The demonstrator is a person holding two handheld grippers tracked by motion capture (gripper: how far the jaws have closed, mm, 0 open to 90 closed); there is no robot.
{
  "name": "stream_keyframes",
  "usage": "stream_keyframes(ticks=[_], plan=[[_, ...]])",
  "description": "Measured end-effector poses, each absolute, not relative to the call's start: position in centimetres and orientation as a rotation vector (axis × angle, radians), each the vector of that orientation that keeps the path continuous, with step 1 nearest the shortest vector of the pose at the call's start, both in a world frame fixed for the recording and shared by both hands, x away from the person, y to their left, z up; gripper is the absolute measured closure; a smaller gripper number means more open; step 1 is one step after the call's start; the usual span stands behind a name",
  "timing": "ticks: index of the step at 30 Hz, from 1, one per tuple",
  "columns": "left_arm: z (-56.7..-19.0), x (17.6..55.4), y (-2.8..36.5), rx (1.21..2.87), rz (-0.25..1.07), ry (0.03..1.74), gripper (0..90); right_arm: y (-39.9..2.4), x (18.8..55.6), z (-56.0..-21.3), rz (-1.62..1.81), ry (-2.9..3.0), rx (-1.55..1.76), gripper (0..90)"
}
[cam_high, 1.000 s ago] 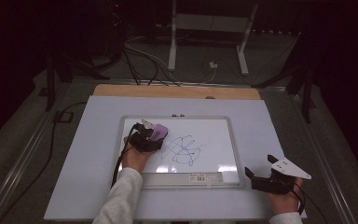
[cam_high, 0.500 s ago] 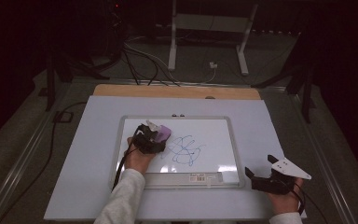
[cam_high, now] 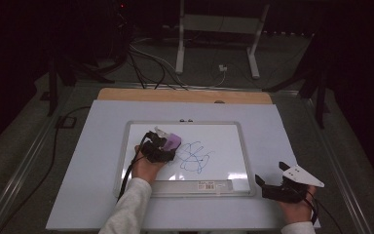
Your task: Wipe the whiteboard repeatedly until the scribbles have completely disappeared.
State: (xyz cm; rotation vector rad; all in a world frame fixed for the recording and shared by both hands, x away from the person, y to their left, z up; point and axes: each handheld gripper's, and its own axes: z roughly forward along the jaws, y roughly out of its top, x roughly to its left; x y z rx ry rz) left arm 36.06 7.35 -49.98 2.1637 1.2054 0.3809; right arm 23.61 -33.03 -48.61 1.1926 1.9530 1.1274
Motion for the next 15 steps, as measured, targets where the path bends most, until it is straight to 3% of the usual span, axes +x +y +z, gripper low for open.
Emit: stream_keyframes(ticks=[5, 15], plan=[[-50.0, 34.5, 6.0, 2.193, 0.392, 1.131, 42.0, -33.0, 23.6, -48.6, 1.127, 1.954, 1.192, 1.0], [-49.8, 36.0, 8.4, 2.165, 0.471, 1.259, 42.0, -33.4, 23.5, -48.6, 1.128, 1.942, 1.202, 1.0]])
